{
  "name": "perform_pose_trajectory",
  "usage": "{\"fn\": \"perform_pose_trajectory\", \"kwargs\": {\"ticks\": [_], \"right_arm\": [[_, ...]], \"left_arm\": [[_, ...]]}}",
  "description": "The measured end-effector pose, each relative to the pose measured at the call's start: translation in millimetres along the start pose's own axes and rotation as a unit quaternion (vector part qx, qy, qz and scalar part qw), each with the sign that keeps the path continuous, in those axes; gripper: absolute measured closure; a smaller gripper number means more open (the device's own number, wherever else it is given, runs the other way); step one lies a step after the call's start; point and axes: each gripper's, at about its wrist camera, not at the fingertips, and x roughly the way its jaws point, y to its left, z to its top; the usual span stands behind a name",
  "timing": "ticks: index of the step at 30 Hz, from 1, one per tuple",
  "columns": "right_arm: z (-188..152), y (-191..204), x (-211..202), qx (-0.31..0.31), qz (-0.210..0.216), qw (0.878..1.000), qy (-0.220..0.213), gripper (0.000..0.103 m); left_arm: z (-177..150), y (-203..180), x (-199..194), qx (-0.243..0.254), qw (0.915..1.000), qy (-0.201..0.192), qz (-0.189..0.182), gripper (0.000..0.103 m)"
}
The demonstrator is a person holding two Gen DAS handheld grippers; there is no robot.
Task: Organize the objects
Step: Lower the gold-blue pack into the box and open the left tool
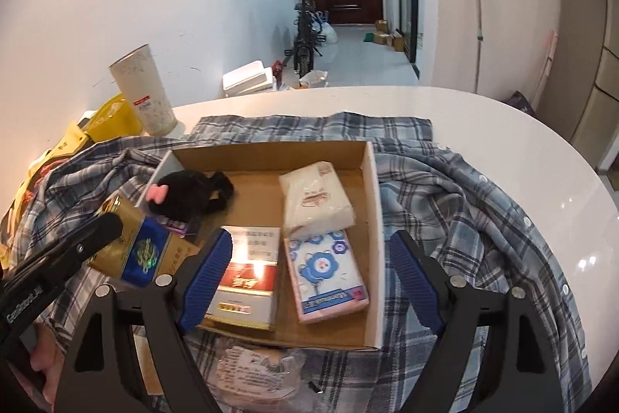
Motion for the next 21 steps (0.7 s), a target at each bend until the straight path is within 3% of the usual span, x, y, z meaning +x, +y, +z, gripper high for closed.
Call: {"fn": "perform_pose_trajectory", "kwargs": {"ticks": [6, 8, 9, 10, 21], "right_arm": [[0.1, -3.0, -4.7, 0.004, 0.005, 1.000, -0.006, 0.020], [0.6, -2.6, -6.0, 0.002, 0.006, 1.000, -0.008, 0.020], [0.7, -2.4, -6.1, 0.002, 0.006, 1.000, -0.008, 0.020], [0.7, -2.6, -5.6, 0.002, 0.006, 1.000, -0.008, 0.020], [0.8, -4.8, -6.9, 0.003, 0.000, 1.000, -0.012, 0.020]], "left_arm": [[-5.9, -3.0, 9.2, 0.011, 0.9996, 0.005, 0.027, 0.086], [-5.5, -2.9, 10.9, 0.015, 0.9988, 0.009, 0.045, 0.071], [-5.8, -2.5, 11.7, 0.016, 0.9983, 0.010, 0.055, 0.054], [-5.7, -1.4, 11.5, 0.015, 0.9983, 0.008, 0.056, 0.048], [4.6, -1.8, -19.0, 0.019, 0.9969, -0.047, 0.059, 0.047]]}}
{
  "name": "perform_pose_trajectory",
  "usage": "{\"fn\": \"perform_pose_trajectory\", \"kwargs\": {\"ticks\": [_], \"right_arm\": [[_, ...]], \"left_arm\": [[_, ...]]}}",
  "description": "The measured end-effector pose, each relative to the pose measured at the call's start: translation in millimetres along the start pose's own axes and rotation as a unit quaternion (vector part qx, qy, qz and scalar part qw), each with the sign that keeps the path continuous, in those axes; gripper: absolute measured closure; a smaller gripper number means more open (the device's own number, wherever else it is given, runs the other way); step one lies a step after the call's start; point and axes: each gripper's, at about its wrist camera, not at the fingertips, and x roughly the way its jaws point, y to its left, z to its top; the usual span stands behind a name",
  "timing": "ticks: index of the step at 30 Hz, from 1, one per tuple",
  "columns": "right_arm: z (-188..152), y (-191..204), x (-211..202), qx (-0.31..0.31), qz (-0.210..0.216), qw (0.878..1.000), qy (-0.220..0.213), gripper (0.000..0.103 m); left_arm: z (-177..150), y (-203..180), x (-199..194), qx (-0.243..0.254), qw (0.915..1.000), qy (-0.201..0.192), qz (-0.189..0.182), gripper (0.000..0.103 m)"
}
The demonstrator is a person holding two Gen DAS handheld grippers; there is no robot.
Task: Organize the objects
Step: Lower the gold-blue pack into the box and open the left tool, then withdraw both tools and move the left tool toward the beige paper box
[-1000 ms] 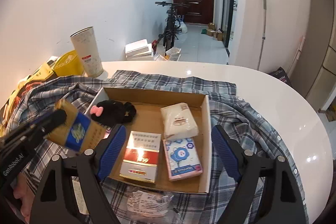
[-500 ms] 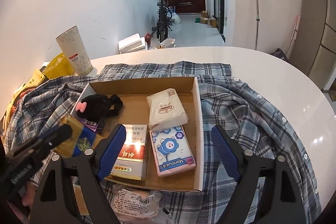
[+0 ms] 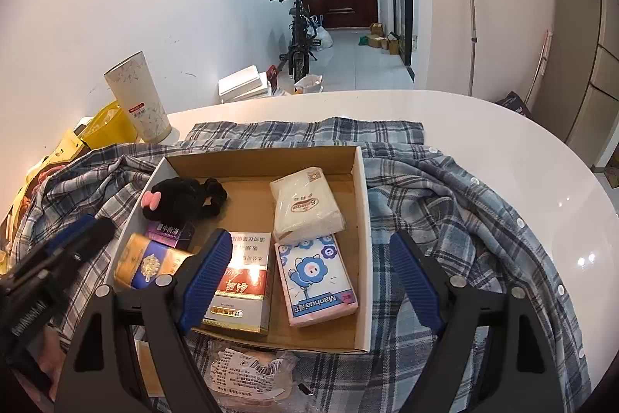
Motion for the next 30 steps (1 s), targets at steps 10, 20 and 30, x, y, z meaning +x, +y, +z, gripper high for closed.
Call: {"fn": "perform_pose_trajectory", "kwargs": {"ticks": [10, 20, 30], "right_arm": [[4.1, 2.1, -15.4, -0.005, 0.001, 1.000, -0.022, 0.020], [3.8, -4.6, -87.7, -0.017, 0.000, 0.994, -0.109, 0.020], [-20.2, -15.1, -122.7, -0.007, 0.036, 0.991, -0.132, 0.006]], "left_arm": [[0.4, -25.5, -20.8, 0.066, 0.9963, -0.042, 0.036, 0.047], [-3.4, -56.5, -103.4, 0.106, 0.9791, -0.166, 0.050, 0.011], [-20.0, -36.3, -137.5, 0.042, 0.9819, -0.183, 0.023, 0.009]]}}
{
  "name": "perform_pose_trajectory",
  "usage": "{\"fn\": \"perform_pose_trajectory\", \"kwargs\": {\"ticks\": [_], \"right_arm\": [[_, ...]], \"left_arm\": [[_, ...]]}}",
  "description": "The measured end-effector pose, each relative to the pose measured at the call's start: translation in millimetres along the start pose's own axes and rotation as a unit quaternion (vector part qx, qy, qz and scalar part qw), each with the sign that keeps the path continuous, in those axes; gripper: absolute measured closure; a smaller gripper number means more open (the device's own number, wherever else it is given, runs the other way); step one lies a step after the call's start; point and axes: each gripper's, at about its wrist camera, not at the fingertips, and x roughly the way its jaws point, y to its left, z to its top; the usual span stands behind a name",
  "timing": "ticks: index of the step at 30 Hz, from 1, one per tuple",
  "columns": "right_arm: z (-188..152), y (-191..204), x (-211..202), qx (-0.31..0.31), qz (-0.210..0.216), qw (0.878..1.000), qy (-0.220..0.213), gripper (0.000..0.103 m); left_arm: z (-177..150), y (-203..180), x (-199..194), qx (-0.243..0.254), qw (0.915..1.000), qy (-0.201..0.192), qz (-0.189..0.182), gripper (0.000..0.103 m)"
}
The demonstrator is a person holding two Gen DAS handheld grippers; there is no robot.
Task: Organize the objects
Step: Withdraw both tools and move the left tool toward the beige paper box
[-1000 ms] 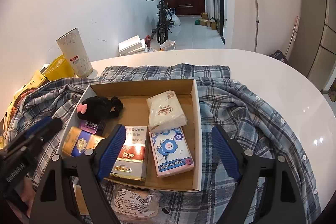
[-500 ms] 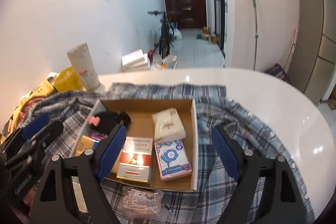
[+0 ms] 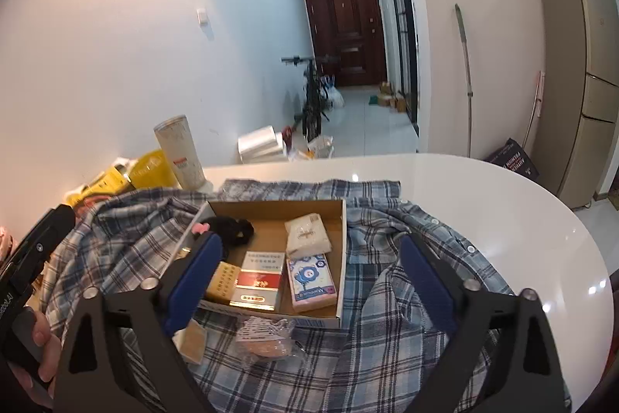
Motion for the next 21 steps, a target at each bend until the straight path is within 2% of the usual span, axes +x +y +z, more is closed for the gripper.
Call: {"fn": "perform_pose_trajectory", "kwargs": {"ticks": [1, 4, 5, 6, 9, 13, 16, 21], "right_arm": [[-1.1, 0.6, -1.9, -0.001, 0.002, 1.000, -0.005, 0.005], [-7.3, 3.4, -2.8, -0.018, 0.021, 0.999, -0.037, 0.000], [-9.9, 6.2, 0.7, -0.033, 0.026, 0.998, -0.046, 0.000], [-12.1, 7.6, 4.2, -0.042, 0.025, 0.998, -0.049, 0.000], [-19.8, 3.7, 17.1, -0.036, 0.016, 0.998, -0.049, 0.000], [-24.6, -6.1, 30.1, -0.017, 0.009, 1.000, -0.021, 0.000], [-25.8, -11.0, 26.5, -0.014, -0.007, 0.999, -0.030, 0.000], [-26.4, -9.9, 15.7, -0.022, -0.041, 0.997, -0.055, 0.000]], "left_arm": [[-2.4, -0.7, -1.3, 0.005, 1.0000, -0.005, -0.003, 0.000], [-17.6, 3.1, -15.1, 0.011, 0.9965, -0.075, -0.036, 0.000], [-22.7, 3.7, -17.9, 0.018, 0.9946, -0.097, -0.034, 0.000], [-26.4, 2.3, -17.3, 0.026, 0.9943, -0.102, -0.019, 0.000], [-32.1, -1.2, -7.6, 0.039, 0.9964, -0.072, -0.019, 0.000], [-42.7, -1.8, 14.2, 0.034, 0.9992, 0.000, -0.022, 0.000], [-47.0, -10.8, 23.4, 0.059, 0.9972, 0.031, 0.034, 0.000], [-52.6, -7.6, 32.4, 0.038, 0.9968, 0.067, 0.021, 0.000]]}}
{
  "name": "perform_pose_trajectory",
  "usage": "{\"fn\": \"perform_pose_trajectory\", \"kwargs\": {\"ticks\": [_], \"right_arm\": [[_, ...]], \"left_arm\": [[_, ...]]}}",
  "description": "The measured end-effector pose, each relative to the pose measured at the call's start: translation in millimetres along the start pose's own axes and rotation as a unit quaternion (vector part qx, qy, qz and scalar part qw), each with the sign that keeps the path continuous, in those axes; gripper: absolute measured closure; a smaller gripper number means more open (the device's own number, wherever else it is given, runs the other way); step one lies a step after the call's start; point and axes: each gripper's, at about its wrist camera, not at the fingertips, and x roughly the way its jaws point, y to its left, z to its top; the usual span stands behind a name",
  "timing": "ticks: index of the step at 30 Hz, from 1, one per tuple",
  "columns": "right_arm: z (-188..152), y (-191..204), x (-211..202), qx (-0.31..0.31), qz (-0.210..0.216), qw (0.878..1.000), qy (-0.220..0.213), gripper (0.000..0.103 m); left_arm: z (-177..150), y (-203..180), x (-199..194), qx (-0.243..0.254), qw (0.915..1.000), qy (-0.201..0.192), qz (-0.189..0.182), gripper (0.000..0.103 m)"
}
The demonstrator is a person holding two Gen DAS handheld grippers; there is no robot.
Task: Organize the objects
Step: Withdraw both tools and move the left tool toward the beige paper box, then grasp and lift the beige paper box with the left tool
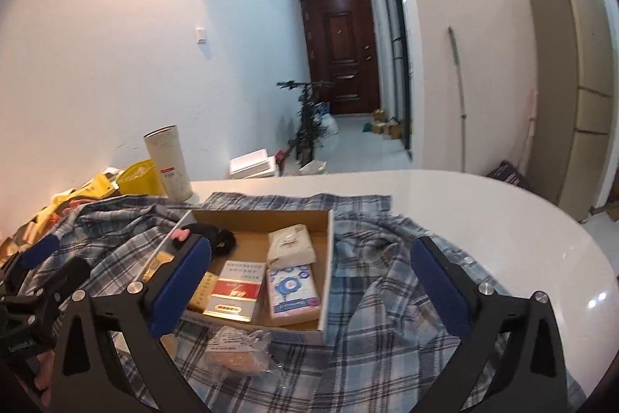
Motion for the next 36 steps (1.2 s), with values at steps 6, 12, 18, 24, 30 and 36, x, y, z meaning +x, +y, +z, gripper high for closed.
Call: {"fn": "perform_pose_trajectory", "kwargs": {"ticks": [6, 12, 18, 24, 30, 36], "right_arm": [[1.5, 4.4, -6.0, -0.014, 0.000, 1.000, -0.011, 0.000], [-0.3, 5.9, -3.5, -0.019, 0.000, 1.000, -0.006, 0.000], [-2.2, 7.7, 0.1, -0.027, 0.003, 1.000, 0.004, 0.000], [-4.3, 10.0, 0.3, -0.033, -0.010, 0.999, 0.006, 0.000], [-4.3, 11.4, -1.4, -0.041, -0.013, 0.999, 0.003, 0.000], [-4.7, 12.2, 0.3, -0.044, -0.011, 0.999, 0.007, 0.000]], "left_arm": [[-11.1, 2.2, 11.6, -0.030, 0.9990, 0.033, 0.005, 0.000], [-16.3, 11.0, 24.2, -0.053, 0.9960, 0.066, 0.026, 0.000], [-24.8, 13.4, 46.3, -0.060, 0.9897, 0.129, 0.014, 0.006], [-33.6, 6.4, 54.0, -0.053, 0.9856, 0.160, 0.008, 0.016], [-40.1, 1.6, 64.7, -0.043, 0.9795, 0.196, 0.002, 0.049], [-40.7, -2.8, 61.7, -0.032, 0.9815, 0.189, -0.006, 0.074]]}}
